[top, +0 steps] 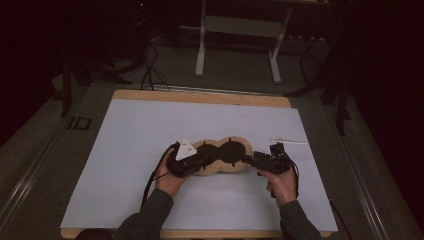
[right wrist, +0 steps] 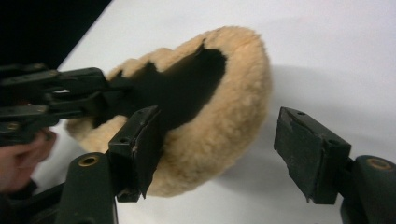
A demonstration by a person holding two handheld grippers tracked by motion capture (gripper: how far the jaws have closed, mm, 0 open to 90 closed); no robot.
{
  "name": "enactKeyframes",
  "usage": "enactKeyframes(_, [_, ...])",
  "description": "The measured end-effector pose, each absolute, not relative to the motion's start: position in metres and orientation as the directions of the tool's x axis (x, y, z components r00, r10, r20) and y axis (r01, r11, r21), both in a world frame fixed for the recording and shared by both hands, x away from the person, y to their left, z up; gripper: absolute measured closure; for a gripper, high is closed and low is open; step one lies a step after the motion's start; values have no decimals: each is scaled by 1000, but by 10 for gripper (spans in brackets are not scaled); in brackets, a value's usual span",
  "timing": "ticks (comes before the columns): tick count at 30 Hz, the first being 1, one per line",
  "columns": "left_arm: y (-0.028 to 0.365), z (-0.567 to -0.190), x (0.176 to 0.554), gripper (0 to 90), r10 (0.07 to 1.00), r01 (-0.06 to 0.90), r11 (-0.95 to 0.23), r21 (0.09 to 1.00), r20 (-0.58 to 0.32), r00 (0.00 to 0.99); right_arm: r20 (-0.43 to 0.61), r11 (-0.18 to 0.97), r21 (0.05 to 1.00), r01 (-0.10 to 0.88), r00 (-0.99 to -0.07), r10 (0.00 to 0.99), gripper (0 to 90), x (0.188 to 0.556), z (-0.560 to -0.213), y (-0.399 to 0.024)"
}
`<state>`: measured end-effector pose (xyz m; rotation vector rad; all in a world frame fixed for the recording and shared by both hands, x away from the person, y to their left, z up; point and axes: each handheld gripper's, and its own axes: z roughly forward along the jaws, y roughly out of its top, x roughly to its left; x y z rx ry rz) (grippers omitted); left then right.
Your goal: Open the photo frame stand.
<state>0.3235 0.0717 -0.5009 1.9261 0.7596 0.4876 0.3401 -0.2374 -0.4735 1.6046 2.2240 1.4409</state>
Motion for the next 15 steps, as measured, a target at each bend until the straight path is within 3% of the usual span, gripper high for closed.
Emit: enactKeyframes(15, [83,-501,319,671,694,281,-261,924,-23,720,494,38,667,744,-480,725,328,348,-466,-216])
